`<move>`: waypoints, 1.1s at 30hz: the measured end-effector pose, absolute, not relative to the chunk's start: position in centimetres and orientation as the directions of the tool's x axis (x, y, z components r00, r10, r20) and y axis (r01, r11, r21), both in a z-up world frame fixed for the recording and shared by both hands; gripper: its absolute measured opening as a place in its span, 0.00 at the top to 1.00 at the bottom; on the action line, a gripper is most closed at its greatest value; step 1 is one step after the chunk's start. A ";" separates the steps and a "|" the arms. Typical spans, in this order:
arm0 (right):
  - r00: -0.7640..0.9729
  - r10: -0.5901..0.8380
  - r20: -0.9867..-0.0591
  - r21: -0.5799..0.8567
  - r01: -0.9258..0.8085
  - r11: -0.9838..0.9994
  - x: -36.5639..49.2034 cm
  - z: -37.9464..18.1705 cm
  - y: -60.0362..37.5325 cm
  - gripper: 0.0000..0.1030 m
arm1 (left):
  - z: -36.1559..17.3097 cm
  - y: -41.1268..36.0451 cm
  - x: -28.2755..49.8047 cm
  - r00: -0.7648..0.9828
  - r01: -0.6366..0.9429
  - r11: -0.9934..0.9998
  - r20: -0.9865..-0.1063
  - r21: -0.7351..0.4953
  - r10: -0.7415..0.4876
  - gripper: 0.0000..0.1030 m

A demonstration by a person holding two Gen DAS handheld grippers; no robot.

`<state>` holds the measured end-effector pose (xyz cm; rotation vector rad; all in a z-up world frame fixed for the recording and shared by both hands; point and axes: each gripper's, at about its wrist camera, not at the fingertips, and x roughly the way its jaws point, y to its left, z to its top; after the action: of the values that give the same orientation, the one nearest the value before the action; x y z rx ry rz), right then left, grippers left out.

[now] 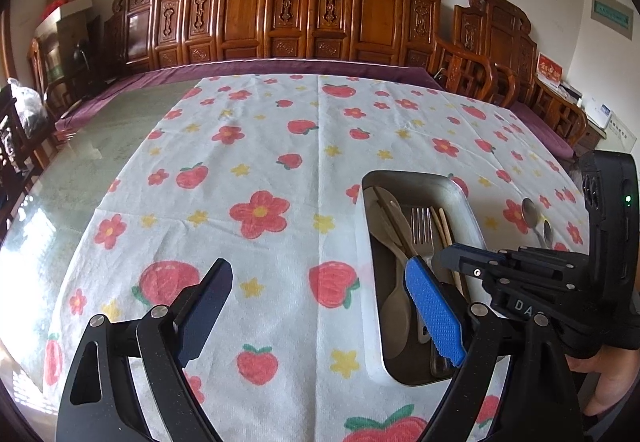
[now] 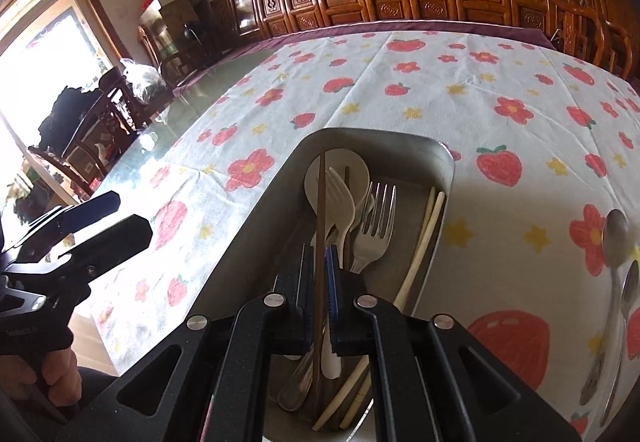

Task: Organize utensils
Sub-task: 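Carry the chopstick in the right tool into the tray and release, then move the right tool toward the two metal spoons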

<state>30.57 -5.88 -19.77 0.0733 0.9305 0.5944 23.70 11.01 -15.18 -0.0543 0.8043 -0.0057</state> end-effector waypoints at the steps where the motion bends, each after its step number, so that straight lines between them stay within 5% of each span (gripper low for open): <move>1: 0.457 0.513 -0.727 0.305 -0.455 0.837 30.4 -19.5 -6.2 0.92 | -15.2 10.8 23.7 0.693 -0.013 0.999 -0.720 -0.050 -0.027 0.18; 15: 0.613 0.273 -0.741 0.053 -0.351 0.935 29.2 -17.9 -21.3 0.92 | -14.3 4.9 23.5 0.701 0.089 0.995 -0.708 -0.034 -0.087 0.18; 21: 0.620 0.184 -0.763 0.012 -0.271 0.962 30.7 -20.1 -26.9 0.74 | -14.5 1.8 23.9 0.688 0.137 0.991 -0.719 -0.006 -0.099 0.18; 25: 0.597 0.167 -0.784 0.011 -0.257 0.966 31.7 -22.2 -28.3 0.53 | -14.9 -0.2 24.1 0.679 0.171 0.985 -0.726 0.013 -0.108 0.18; 33: 0.569 0.167 -0.805 0.012 -0.266 0.964 33.8 -24.5 -28.4 0.53 | -16.0 -4.8 25.0 0.645 0.256 0.967 -0.746 0.008 -0.165 0.18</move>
<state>33.80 -28.41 -24.48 -0.1150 0.9313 0.2549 24.95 -4.84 -16.03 0.1163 0.8362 -0.2401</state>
